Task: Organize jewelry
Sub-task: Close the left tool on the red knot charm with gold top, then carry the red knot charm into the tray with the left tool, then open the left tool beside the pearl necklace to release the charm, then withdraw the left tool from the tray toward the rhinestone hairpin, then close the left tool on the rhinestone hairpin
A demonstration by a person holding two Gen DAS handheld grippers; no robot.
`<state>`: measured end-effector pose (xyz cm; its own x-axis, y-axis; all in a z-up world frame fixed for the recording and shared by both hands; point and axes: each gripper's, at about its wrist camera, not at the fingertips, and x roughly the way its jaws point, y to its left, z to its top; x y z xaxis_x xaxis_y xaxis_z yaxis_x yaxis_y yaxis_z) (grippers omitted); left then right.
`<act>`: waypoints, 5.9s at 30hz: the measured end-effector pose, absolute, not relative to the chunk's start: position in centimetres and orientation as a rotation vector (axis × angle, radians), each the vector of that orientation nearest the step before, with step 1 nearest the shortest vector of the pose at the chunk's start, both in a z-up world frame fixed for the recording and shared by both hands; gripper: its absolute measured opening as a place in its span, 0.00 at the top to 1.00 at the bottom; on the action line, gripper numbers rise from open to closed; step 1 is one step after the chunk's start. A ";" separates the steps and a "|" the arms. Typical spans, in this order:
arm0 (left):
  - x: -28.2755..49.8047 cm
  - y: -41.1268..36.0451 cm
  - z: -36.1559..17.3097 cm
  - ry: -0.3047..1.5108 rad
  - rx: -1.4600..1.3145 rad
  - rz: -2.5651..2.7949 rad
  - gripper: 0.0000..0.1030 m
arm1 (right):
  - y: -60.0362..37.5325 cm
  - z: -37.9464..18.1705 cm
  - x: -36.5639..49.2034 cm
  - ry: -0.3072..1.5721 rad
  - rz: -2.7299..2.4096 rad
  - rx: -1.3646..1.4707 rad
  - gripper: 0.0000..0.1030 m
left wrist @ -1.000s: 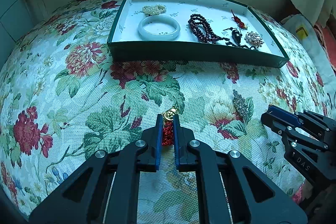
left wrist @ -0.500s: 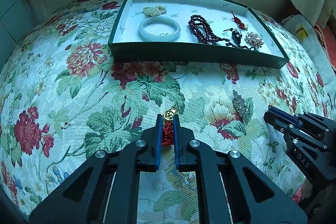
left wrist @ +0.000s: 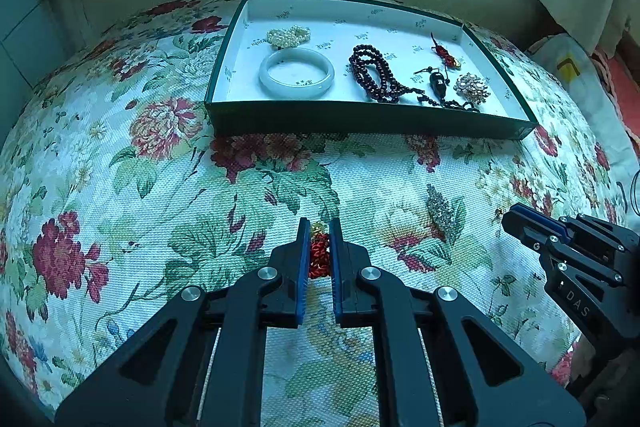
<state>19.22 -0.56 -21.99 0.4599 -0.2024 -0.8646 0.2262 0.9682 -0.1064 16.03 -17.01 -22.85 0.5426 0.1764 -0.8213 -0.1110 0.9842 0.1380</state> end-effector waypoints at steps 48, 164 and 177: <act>28.6 -4.4 -14.4 0.855 0.040 -0.295 0.91 | -19.0 -15.5 25.3 0.788 0.173 0.102 0.94; 18.8 -5.5 -21.8 1.061 0.046 -0.263 0.37 | -19.9 -23.7 16.0 0.975 0.096 0.122 0.95; 19.7 -9.2 -24.0 1.101 0.098 -0.330 0.56 | -21.5 -23.9 15.4 0.980 0.073 0.157 0.95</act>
<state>19.69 -9.15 -24.04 0.4097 -0.2134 -0.8869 0.3097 0.9471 -0.0849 15.37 -21.53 -23.91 0.5558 0.1322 -0.8208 0.0097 0.9862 0.1654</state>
